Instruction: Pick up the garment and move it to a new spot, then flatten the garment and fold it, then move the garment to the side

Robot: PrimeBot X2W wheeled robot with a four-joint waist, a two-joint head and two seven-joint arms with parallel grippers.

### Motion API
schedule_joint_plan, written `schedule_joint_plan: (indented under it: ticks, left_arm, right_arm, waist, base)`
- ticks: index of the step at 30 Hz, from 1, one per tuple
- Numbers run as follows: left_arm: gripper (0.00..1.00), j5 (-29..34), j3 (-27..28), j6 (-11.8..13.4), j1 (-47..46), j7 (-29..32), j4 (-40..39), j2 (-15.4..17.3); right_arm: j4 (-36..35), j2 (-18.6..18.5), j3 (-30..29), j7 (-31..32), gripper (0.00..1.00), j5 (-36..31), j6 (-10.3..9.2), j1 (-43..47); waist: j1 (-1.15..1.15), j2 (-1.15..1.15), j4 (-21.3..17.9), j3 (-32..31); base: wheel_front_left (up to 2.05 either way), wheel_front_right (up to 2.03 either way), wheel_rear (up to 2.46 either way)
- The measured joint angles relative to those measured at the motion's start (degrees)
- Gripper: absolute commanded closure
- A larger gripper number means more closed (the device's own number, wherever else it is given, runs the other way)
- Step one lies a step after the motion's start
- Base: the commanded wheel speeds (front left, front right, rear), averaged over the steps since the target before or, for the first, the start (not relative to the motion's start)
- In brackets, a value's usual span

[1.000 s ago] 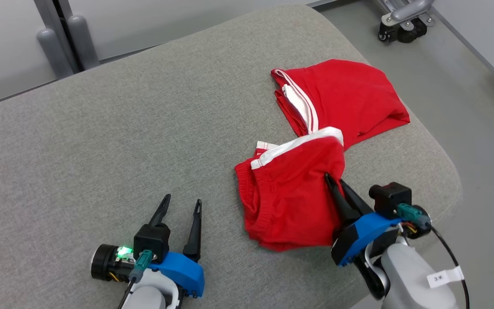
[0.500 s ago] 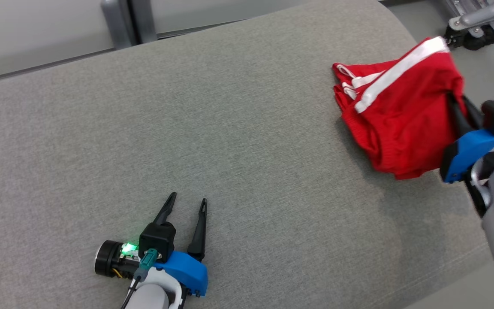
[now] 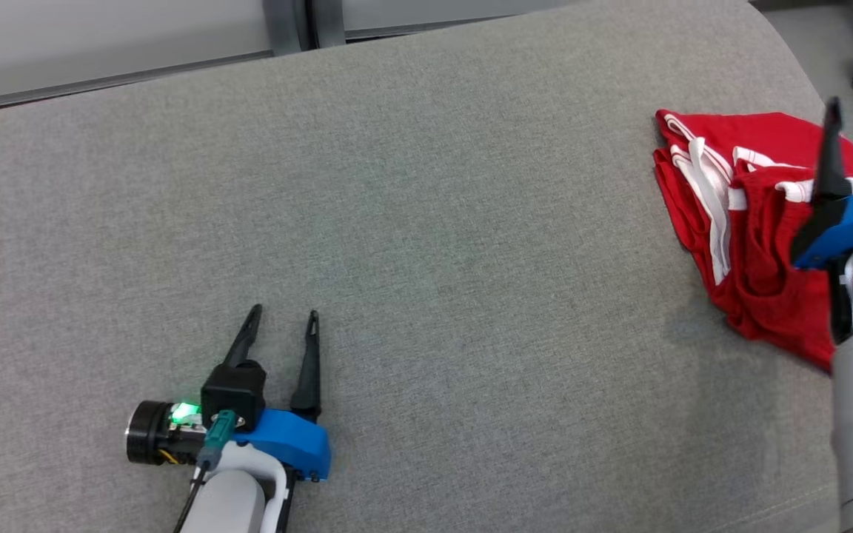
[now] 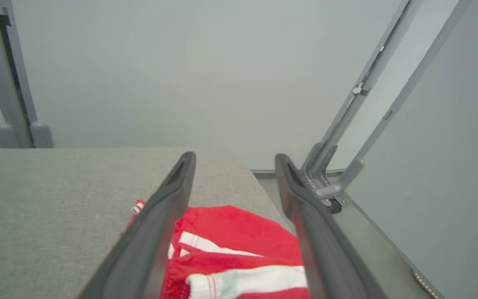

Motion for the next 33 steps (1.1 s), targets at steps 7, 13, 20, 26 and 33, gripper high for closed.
schedule_joint_plan:
  ticks: [7, 13, 20, 26, 33]
  left_arm:
    - [0.00, -1.0, 3.9, 2.2, 2.3, 0.1, -2.2, 0.5]
    - [0.00, -1.8, 7.1, 3.6, 4.9, 0.1, -4.0, 0.4]
    - [0.00, -2.9, 8.6, 4.7, 8.1, 0.1, -4.5, 0.4]
    - [0.00, -4.3, 9.4, 4.3, 11.5, 0.1, -4.3, 0.4]
    - [0.00, -5.5, 10.5, 3.6, 14.3, 0.1, -5.2, 0.4]
  right_arm:
    - [-12.7, 6.7, 10.0, 0.0, 0.00, 8.9, 0.00, 10.2]
    - [-17.6, 7.9, 17.3, 0.0, 0.00, 18.9, 0.00, 20.4]
    - [-16.2, 8.1, 22.2, 0.0, 0.00, 21.0, 0.00, 27.1]
    - [-14.9, 8.1, 22.9, 0.0, 0.00, 22.3, 0.00, 30.4]
    - [-14.6, 8.1, 23.2, 0.0, 0.00, 23.7, 0.00, 32.4]
  waist:
    - [0.00, 0.00, 2.5, -3.7]
    - [-0.01, 0.00, 6.8, -7.8]
    - [-0.01, -0.01, 10.6, -11.8]
    - [-0.02, -0.01, 12.9, -15.9]
    - [-0.02, -0.02, 13.4, -18.9]
  base:
    - [0.00, 0.00, 0.00]
    - [0.00, 0.00, 0.00]
    - [0.00, 0.00, 0.00]
    - [0.00, 0.00, 0.00]
    - [0.00, 0.00, 0.00]
